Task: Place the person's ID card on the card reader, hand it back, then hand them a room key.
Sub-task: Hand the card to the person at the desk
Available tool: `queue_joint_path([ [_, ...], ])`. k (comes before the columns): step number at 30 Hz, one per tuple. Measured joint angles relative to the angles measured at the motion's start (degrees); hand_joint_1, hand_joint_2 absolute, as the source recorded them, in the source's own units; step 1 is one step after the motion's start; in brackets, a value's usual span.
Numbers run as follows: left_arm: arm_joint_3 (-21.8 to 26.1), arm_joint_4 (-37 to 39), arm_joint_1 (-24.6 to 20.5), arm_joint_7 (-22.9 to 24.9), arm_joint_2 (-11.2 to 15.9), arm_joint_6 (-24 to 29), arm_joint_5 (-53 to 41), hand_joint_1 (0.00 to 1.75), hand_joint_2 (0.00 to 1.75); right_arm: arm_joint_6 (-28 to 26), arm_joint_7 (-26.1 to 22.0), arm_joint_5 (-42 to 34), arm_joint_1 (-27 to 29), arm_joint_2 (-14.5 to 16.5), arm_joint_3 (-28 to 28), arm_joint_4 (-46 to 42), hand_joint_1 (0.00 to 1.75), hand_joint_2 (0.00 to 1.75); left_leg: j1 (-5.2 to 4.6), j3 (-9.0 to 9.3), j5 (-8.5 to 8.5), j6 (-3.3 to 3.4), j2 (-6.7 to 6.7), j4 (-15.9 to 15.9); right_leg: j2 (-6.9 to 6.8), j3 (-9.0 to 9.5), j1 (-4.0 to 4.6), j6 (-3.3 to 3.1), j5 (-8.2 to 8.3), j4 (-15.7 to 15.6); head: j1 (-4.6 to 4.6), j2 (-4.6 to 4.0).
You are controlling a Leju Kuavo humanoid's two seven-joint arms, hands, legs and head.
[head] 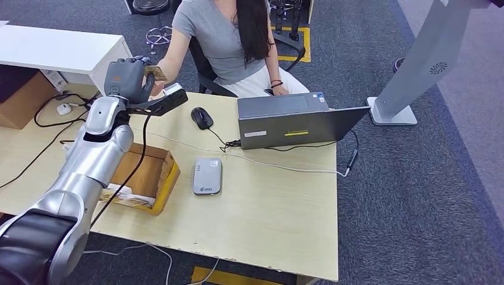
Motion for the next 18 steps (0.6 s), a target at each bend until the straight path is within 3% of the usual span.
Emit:
queue_joint_path([
  [15,0.0,0.13,-0.22,0.19,-0.25,0.26,0.04,1.73,1.75,0.0,0.01,0.17,-0.07,-0.01,-0.57,0.0,0.0,0.0,0.02,0.01,0.0,0.0,0.0,-0.01,0.0,-0.01,-0.03,-0.01,0.0,0.01,0.0,0.0],
  [18,0.0,0.14,-0.22,0.28,-0.25,0.31,0.13,0.47,1.75,0.0,0.01,0.2,-0.07,-0.01,-0.59,0.0,0.0,0.0,0.02,0.01,0.0,0.0,0.0,-0.01,0.0,-0.01,-0.04,-0.01,0.0,0.01,0.0,0.0],
])
